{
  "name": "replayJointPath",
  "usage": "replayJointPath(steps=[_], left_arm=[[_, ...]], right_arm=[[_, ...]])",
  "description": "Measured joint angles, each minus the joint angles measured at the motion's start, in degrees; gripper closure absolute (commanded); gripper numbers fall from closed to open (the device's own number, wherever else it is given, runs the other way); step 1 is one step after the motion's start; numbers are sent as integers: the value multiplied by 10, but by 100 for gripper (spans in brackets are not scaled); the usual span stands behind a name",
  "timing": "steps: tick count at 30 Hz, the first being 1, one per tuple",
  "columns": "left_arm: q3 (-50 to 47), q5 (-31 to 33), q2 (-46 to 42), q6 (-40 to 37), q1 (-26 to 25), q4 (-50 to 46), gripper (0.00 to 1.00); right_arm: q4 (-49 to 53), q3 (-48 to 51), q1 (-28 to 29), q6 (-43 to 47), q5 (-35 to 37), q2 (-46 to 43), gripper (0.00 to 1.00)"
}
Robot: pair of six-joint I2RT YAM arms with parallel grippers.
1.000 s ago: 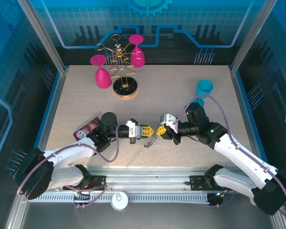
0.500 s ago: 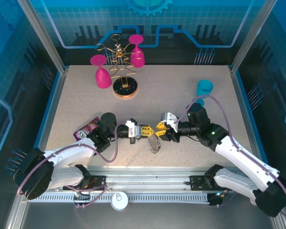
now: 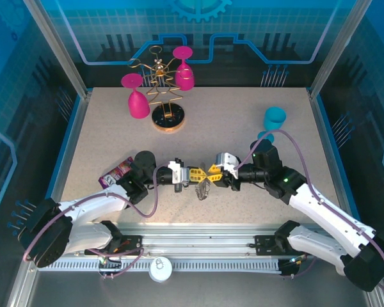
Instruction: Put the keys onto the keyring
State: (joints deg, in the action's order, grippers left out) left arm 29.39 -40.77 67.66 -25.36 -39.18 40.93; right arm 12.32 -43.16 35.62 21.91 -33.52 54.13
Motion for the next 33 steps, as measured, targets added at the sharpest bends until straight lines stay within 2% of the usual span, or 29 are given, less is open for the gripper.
replayJointPath(steps=[4, 7, 10, 12, 15, 18, 26, 33], left_arm=[[-5, 5, 3, 2, 1, 10, 100], [-10, 6, 3, 11, 3, 14, 100], [-12, 9, 3, 15, 4, 15, 100], [-12, 16, 3, 14, 3, 15, 89], [-9, 35, 1, 6, 2, 1, 83], [9, 52, -9, -24, -2, -56, 82], [49, 94, -28, -98, -10, -188, 86], [62, 106, -28, -129, -11, -245, 100]], right_arm=[[0, 0, 2, 7, -5, 5, 90], [-1, 0, 4, 12, -5, 11, 100], [-1, -1, 4, 15, -3, 14, 100], [7, -6, 4, 17, 3, 15, 100], [45, -31, 11, 31, 22, 24, 100], [101, -68, 20, 52, 48, 41, 100], [222, -160, 53, 101, 122, 100, 100], [260, -191, 75, 112, 157, 133, 100]])
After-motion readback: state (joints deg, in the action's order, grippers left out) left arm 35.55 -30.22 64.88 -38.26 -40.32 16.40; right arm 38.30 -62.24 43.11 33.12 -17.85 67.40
